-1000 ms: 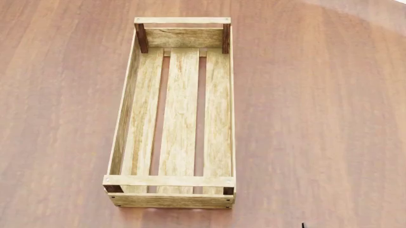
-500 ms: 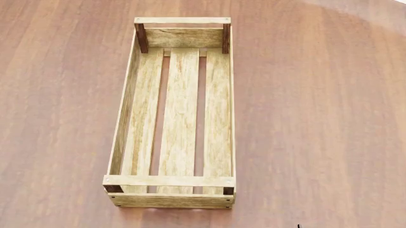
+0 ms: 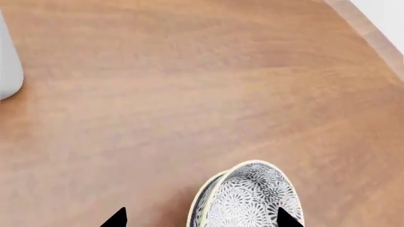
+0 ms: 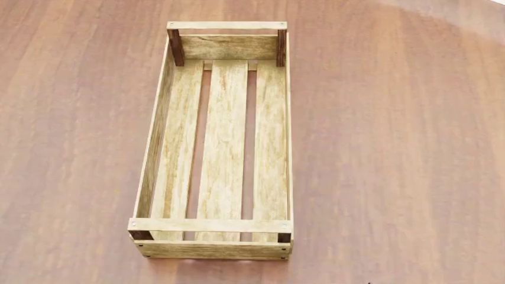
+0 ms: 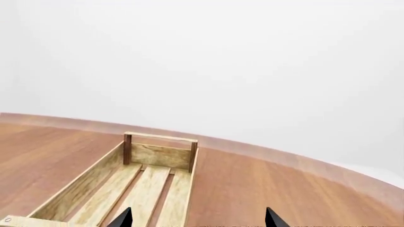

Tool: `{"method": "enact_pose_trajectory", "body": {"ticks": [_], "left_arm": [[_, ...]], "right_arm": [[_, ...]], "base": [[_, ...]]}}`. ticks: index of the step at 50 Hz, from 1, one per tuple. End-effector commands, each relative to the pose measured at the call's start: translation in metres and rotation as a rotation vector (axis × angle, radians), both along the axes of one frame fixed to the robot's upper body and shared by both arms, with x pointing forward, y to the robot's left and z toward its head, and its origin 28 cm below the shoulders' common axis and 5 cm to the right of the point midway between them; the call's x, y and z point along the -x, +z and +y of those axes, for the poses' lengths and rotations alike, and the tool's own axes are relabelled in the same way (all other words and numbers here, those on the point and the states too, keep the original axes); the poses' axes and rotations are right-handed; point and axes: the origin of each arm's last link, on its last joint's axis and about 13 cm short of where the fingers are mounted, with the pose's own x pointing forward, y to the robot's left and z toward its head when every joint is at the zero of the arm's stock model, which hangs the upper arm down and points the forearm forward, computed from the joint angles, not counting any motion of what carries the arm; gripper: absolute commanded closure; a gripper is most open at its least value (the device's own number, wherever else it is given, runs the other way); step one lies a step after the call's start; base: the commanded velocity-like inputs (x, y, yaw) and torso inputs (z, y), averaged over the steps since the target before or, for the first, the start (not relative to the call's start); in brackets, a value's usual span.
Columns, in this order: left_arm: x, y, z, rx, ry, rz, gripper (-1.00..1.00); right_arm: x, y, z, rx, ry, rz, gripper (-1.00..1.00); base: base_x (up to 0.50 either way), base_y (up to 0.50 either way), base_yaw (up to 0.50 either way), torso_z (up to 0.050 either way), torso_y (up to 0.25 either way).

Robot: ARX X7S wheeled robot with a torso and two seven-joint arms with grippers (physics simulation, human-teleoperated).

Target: Stack the right bowl on the left bowl and place them in the tray.

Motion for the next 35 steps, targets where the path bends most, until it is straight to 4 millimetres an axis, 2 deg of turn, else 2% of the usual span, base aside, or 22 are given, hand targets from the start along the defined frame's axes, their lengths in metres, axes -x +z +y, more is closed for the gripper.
{"method": "enact_pose_trajectory", "body": {"ticks": [1, 23, 35], "left_arm": [[-0.002, -0.006, -0.004, 0.011, -0.027, 0.004, -1.0], [-0.006, -0.004, -0.008, 0.043, -0.053, -0.02, -1.0], [-0.009, -0.016, -0.009, 0.06, -0.07, 0.009, -1.0]], "right_arm": [[-0.001, -0.001, 0.001, 0.019, 0.0, -0.007, -1.0], [-0.001, -0.002, 0.002, 0.035, 0.005, 0.0, -1.0], [-0.001, -0.004, 0.003, 0.047, 0.008, 0.009, -1.0]], "base": [[0.0, 0.0, 0.0, 0.0, 0.0], [0.0, 0.0, 0.0, 0.0, 0.0], [0.0, 0.0, 0.0, 0.0, 0.0]]}}
